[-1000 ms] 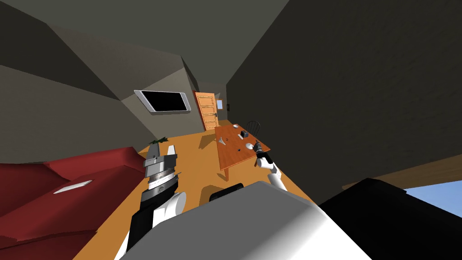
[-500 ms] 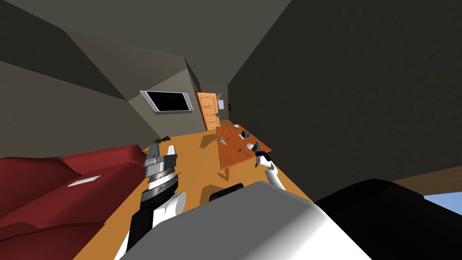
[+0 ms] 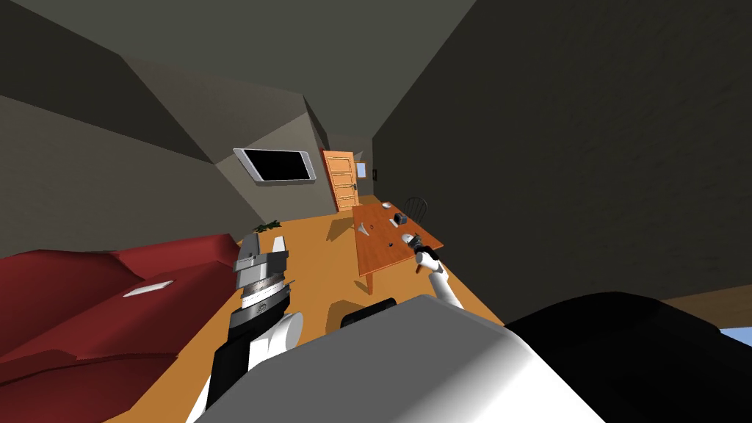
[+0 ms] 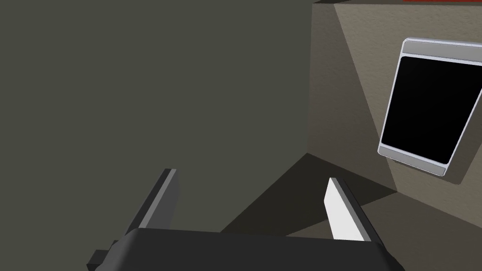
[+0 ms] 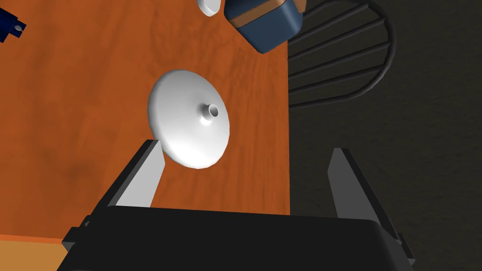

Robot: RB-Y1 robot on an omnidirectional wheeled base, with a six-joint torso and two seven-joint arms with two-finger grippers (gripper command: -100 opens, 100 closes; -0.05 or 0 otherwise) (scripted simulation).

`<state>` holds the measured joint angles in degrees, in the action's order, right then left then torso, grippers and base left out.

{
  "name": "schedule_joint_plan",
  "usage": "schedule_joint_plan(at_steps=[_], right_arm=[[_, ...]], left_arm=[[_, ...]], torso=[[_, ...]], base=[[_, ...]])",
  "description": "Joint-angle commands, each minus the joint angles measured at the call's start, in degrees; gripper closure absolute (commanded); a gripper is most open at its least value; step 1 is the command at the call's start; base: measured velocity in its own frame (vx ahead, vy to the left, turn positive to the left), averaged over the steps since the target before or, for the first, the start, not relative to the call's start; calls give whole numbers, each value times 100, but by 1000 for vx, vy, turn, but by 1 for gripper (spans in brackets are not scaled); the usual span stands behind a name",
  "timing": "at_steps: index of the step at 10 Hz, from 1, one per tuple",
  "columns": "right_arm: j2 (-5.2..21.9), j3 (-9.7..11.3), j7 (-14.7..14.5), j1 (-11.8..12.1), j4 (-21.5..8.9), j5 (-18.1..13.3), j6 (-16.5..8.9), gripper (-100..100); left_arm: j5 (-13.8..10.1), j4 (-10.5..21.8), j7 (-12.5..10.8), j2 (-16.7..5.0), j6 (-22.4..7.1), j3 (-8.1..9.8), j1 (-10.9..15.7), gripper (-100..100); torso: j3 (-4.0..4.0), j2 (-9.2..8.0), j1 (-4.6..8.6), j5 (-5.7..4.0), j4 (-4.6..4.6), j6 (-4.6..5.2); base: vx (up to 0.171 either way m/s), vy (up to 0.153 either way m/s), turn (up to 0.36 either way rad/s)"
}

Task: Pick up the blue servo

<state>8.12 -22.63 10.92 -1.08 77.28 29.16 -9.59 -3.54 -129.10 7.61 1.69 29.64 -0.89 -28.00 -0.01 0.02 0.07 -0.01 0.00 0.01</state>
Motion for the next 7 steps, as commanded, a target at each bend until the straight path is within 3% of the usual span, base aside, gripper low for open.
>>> schedule_joint_plan(at_steps=[1,4,7], right_arm=[[-4,-59,71,-93,-216,96,-92,-100],[-7,-257,341,-500,-769,517,-353,-100],[-8,-345,484,-702,-1219,724,-472,-100]], left_arm=[[0,0,0,0,0,0,0,0],[0,0,0,0,0,0,0,0],[0,0,0,0,0,0,0,0]], torso=[[0,0,0,0,0,0],[-2,2,5,-2,1,3],[-2,3,8,-1,0,0]], base=[[3,-20,49],[8,-31,45],[6,-37,45]])
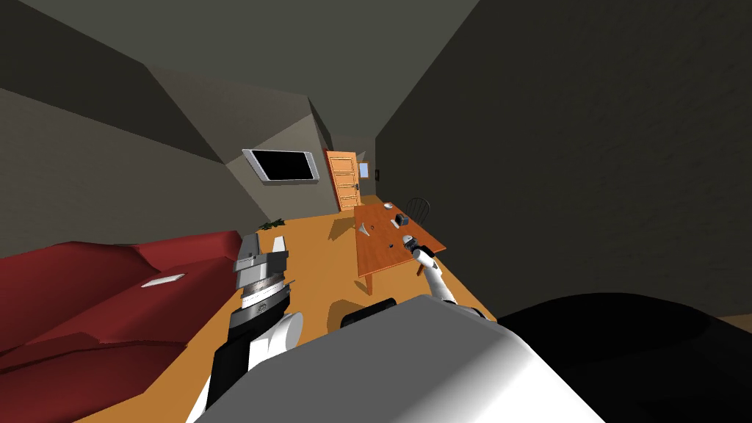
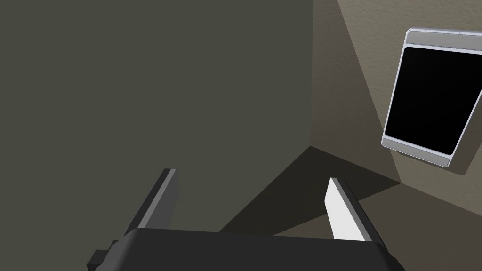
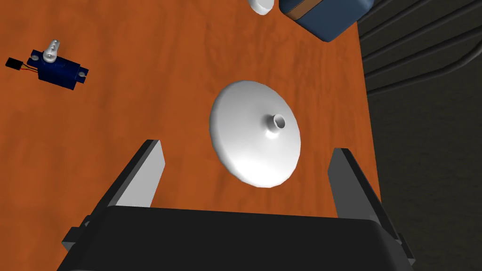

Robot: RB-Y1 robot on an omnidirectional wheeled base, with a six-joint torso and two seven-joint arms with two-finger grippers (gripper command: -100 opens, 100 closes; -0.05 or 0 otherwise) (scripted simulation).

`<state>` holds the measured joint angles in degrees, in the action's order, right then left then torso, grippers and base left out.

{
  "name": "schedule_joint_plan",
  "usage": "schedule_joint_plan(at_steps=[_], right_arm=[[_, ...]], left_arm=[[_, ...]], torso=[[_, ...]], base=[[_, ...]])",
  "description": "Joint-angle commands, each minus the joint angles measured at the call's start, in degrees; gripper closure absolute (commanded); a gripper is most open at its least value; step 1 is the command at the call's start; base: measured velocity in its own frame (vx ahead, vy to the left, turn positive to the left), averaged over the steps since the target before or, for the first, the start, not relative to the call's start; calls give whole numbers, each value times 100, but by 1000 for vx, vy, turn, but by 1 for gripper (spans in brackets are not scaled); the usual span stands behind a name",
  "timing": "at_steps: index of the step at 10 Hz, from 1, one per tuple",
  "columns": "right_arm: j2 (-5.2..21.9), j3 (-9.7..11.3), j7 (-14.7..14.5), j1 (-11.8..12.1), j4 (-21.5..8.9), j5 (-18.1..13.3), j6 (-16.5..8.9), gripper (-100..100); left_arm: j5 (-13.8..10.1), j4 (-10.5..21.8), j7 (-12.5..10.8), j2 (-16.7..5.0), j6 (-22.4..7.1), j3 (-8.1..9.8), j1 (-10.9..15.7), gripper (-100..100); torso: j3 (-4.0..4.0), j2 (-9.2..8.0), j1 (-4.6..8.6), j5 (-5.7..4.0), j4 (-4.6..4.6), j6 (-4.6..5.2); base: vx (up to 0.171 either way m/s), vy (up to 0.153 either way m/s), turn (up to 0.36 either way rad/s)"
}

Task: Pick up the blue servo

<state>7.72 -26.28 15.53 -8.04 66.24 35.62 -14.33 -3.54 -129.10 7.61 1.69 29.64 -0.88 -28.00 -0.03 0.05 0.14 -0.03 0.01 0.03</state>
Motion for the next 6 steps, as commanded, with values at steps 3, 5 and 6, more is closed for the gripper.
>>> schedule_joint_plan(at_steps=[3,5,6], right_arm=[[31,-62,171,-207,-516,283,-108,-100],[32,-137,321,-403,-832,484,-211,-100],[32,-137,321,-403,-864,484,-211,-100]], left_arm=[[0,0,0,0,0,0,0,0],[0,0,0,0,0,0,0,0],[0,0,0,0,0,0,0,0]], torso=[[1,-1,-5,2,-1,-2],[-2,4,2,0,0,-1],[-2,2,2,-1,1,0]], base=[[6,-22,28],[18,-45,39],[3,-22,3]])
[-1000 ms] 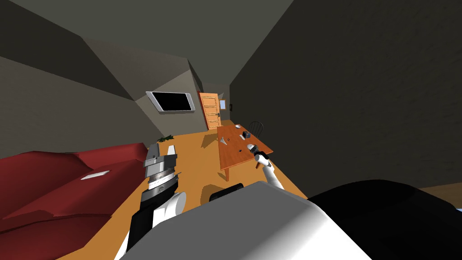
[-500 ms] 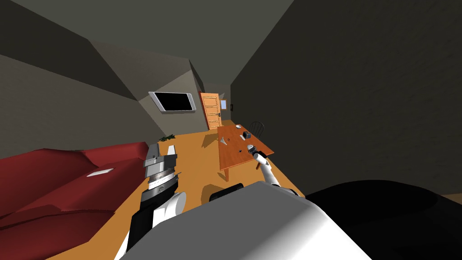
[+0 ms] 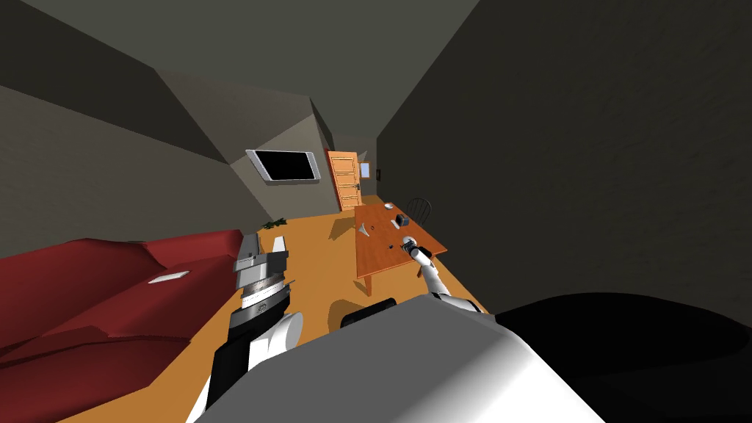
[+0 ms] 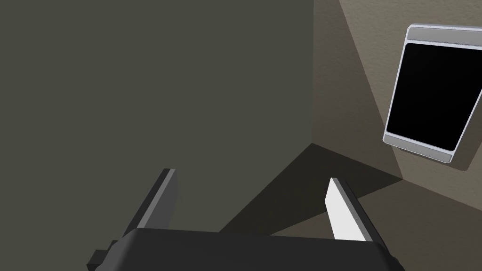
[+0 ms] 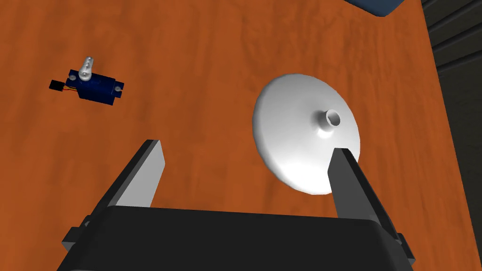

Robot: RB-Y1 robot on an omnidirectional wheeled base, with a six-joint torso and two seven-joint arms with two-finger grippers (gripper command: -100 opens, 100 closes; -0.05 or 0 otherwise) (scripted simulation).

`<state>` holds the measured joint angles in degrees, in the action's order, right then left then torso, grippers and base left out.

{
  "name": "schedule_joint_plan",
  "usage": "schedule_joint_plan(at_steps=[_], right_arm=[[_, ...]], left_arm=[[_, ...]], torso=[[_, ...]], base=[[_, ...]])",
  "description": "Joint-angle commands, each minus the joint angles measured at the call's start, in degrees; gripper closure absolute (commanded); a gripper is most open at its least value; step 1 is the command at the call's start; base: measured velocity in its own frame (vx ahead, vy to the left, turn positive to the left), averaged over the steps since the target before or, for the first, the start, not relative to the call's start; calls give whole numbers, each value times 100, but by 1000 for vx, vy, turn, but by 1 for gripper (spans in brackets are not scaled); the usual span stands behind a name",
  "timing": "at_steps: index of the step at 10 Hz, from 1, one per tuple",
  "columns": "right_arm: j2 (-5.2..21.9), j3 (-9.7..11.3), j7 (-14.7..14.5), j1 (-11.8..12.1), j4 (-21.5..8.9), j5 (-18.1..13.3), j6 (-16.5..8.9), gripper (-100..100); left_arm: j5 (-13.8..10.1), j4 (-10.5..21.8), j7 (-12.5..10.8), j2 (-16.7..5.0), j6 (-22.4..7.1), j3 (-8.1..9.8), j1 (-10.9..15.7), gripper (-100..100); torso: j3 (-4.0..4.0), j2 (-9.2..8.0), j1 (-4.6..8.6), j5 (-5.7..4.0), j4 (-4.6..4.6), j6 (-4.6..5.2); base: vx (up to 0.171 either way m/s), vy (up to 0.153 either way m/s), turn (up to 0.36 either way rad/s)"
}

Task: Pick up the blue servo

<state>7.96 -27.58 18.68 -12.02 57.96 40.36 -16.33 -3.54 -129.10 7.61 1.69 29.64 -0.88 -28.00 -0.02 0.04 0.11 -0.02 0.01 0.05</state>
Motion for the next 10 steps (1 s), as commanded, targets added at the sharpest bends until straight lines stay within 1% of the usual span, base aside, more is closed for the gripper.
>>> schedule_joint_plan(at_steps=[1,2,3,4,5,6,7,8,9,10], right_arm=[[9,-75,159,-198,-286,206,-106,-100],[9,-75,159,-198,-376,206,-106,-100],[9,-137,314,-385,-542,397,-192,-100],[9,-137,314,-385,-683,397,-192,-100],[9,-137,314,-385,-710,397,-192,-100],[7,-192,468,-566,-907,581,-271,-100],[7,-192,468,-566,-1035,581,-271,-100],[4,-241,621,-738,-1193,758,-342,-100],[4,-241,621,-738,-1350,758,-342,-100],[-3,-284,771,-901,-1552,927,-405,-100]], left_arm=[[0,0,0,0,0,0,0,0],[0,0,0,0,0,0,0,0],[0,0,0,0,0,0,0,0],[0,0,0,0,0,0,0,0],[0,0,0,0,0,0,0,0],[0,0,0,0,0,0,0,0],[0,0,0,0,0,0,0,0],[0,0,0,0,0,0,0,0],[0,0,0,0,0,0,0,0],[0,0,0,0,0,0,0,0]], torso=[[0,0,0,0,0,0],[0,1,2,0,-1,-2],[0,1,3,-1,0,-1],[-1,3,7,-1,-1,-2],[-2,3,7,-2,1,0],[-1,2,-1,0,1,0],[-2,4,1,0,0,-2],[-2,3,2,0,1,0],[-2,5,11,-2,0,-1],[-2,4,11,-2,1,1]], base=[[7,-35,42],[10,-39,43],[10,-52,46],[15,-47,30],[12,-20,-3],[17,-31,39],[14,-38,34],[17,-64,44],[16,-57,33],[12,-59,27]])
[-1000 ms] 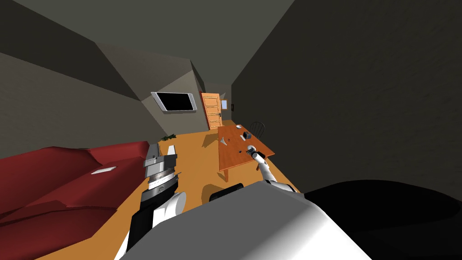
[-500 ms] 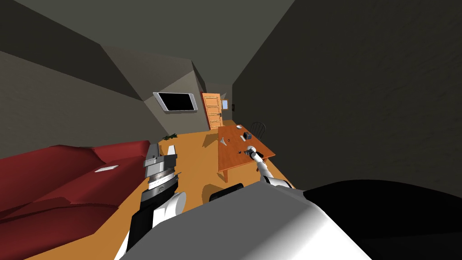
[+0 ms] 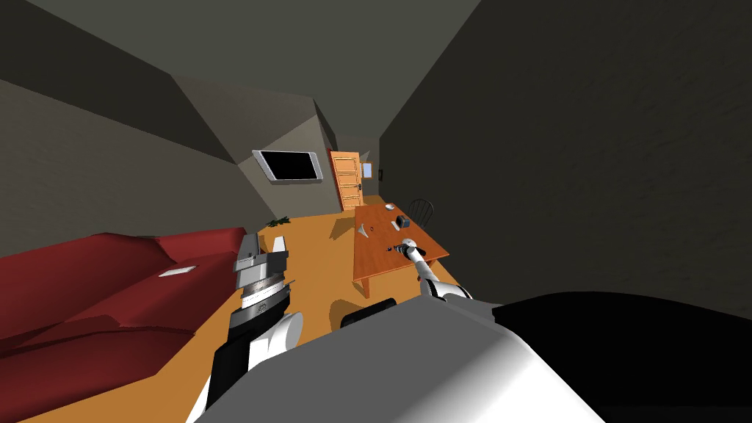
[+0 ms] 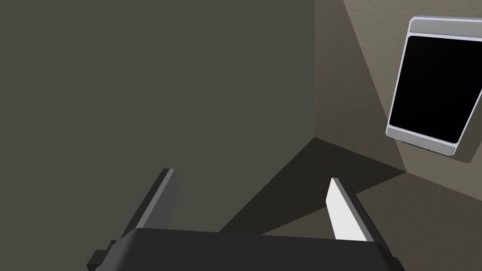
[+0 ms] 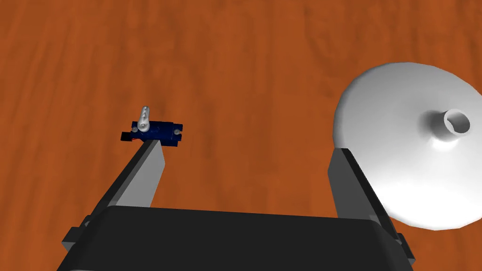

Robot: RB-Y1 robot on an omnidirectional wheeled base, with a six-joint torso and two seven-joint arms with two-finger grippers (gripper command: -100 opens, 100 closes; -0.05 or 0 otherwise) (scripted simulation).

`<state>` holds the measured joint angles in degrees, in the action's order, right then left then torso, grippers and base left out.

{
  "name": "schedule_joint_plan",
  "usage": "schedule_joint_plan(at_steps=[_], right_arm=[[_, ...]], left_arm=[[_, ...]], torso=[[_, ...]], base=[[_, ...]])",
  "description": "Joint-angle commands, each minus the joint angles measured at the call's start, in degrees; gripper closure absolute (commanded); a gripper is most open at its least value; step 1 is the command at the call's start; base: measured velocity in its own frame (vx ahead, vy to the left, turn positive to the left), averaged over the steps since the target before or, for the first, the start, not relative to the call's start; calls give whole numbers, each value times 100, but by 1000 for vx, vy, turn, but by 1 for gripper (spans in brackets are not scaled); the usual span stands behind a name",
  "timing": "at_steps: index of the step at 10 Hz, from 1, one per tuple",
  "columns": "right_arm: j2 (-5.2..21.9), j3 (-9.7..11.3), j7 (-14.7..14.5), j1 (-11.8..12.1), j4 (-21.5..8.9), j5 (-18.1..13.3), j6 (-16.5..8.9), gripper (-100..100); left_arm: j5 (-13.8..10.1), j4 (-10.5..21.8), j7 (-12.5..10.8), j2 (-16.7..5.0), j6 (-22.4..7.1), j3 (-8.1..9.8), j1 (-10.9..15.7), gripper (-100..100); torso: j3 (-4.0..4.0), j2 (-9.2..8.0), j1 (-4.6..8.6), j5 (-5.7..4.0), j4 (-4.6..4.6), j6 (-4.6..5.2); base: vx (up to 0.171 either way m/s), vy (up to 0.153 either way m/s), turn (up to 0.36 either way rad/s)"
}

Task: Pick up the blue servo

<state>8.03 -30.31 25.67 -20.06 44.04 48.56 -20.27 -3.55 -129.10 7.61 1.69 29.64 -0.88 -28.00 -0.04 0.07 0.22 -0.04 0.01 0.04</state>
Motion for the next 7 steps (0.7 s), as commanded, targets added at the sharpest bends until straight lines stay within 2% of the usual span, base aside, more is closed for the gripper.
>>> schedule_joint_plan(at_steps=[1,2,3,4,6,7], right_arm=[[-10,-11,71,-97,-260,107,-11,-100],[-20,-49,218,-250,-496,267,-67,-100],[-20,-49,218,-250,-548,267,-67,-100],[-32,-81,358,-392,-736,416,-116,-100],[-32,-81,358,-392,-821,416,-116,-100],[-49,-109,491,-522,-1009,555,-158,-100]], left_arm=[[0,0,0,0,0,0,0,0],[0,0,0,0,0,0,0,0],[0,0,0,0,0,0,0,0],[0,0,0,0,0,0,0,0],[0,0,0,0,0,0,0,0],[0,0,0,0,0,0,0,0]], torso=[[0,0,0,0,0,0],[-1,1,-3,0,1,1],[-2,4,-4,0,1,0],[-2,4,-6,1,1,1],[1,-2,-6,1,0,2],[2,-3,-14,3,0,1]], base=[[16,-51,28],[29,-52,43],[25,-42,27],[12,-57,30],[8,-31,13],[10,-32,28]])
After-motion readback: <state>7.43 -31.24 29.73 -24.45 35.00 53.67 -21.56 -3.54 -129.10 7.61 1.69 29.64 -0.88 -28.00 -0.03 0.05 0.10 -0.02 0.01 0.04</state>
